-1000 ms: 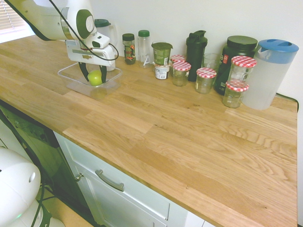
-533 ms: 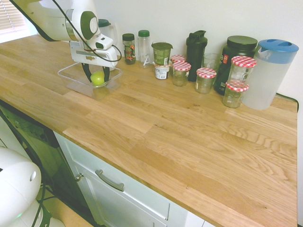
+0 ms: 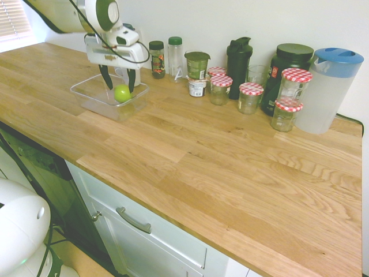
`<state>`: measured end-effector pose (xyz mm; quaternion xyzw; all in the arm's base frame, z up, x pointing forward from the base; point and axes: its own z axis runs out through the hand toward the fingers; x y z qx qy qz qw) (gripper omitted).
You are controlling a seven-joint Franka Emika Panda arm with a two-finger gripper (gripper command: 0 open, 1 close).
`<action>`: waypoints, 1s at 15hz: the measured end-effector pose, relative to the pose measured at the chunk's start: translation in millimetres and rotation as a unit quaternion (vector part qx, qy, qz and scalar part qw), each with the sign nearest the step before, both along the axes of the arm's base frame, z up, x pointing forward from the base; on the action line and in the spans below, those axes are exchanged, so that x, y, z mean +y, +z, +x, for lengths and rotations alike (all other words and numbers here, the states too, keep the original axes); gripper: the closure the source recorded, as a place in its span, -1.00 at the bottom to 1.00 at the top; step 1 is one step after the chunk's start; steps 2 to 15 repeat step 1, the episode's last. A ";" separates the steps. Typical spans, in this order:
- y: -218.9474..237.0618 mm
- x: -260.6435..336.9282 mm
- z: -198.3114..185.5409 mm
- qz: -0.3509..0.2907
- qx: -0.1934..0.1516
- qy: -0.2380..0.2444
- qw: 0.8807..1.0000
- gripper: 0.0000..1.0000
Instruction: Put the apple into the container
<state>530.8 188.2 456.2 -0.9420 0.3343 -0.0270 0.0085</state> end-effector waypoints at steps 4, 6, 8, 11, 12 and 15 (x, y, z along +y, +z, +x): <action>25.3 -44.1 -5.8 0.000 0.008 -0.027 1.000 -1.00; 25.3 -44.1 -5.8 0.000 0.008 -0.027 1.000 -1.00; 25.3 -44.1 -5.8 0.000 0.008 -0.027 1.000 -1.00; 25.3 -44.1 -5.8 0.000 0.008 -0.027 1.000 -1.00; 25.3 -44.1 -5.8 0.000 0.008 -0.027 1.000 -1.00; 25.3 -44.1 -5.8 0.000 0.008 -0.027 1.000 -1.00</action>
